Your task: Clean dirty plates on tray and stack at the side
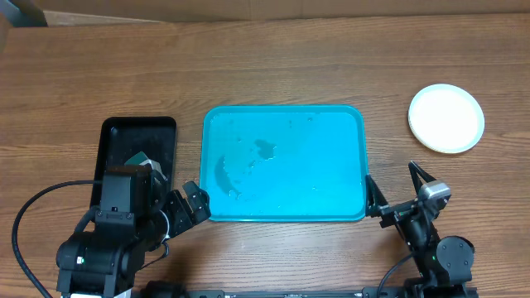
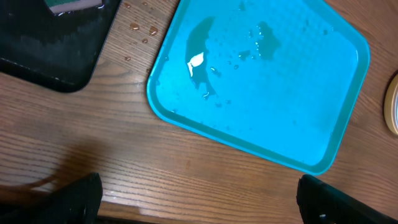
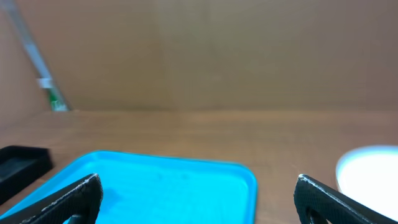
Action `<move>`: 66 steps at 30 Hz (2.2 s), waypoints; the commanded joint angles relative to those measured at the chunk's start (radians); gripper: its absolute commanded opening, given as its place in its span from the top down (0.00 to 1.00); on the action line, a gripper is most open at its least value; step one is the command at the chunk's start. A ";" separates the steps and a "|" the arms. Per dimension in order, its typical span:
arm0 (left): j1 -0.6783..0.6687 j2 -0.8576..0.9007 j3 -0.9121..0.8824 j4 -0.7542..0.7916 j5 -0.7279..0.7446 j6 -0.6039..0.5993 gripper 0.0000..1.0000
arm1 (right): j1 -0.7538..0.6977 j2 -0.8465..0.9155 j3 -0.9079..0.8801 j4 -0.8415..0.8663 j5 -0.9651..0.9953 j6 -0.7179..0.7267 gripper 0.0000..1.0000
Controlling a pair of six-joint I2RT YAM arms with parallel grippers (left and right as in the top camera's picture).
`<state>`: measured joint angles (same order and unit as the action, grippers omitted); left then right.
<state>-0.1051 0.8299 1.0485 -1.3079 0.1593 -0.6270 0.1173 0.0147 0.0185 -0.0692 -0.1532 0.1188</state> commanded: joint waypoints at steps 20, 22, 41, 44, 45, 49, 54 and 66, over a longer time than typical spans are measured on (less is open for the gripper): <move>-0.006 0.000 -0.001 0.003 -0.013 -0.009 0.00 | -0.100 -0.012 -0.010 -0.017 0.161 0.072 0.00; -0.006 0.000 -0.001 0.003 -0.013 -0.009 0.00 | -0.100 -0.012 -0.010 -0.018 0.156 0.021 0.00; -0.006 0.000 -0.001 0.003 -0.013 -0.009 0.00 | -0.100 -0.012 -0.010 -0.015 0.156 -0.026 0.00; -0.006 0.000 -0.001 0.003 -0.013 -0.009 0.00 | -0.100 -0.012 -0.010 -0.015 0.156 -0.026 0.00; -0.006 0.000 -0.001 0.003 -0.013 -0.009 0.00 | -0.100 -0.012 -0.010 -0.015 0.156 -0.026 0.00; -0.006 0.000 -0.001 0.003 -0.013 -0.009 0.00 | -0.100 -0.012 -0.010 -0.015 0.156 -0.026 0.00; -0.006 0.000 -0.001 0.003 -0.013 -0.009 0.00 | -0.100 -0.012 -0.010 -0.015 0.156 -0.026 0.00; -0.007 -0.001 -0.003 -0.048 -0.029 0.009 0.00 | -0.100 -0.012 -0.010 -0.015 0.156 -0.026 0.00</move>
<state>-0.1051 0.8299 1.0485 -1.3582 0.1474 -0.6262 0.0212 0.0147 0.0185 -0.0898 0.0040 0.1001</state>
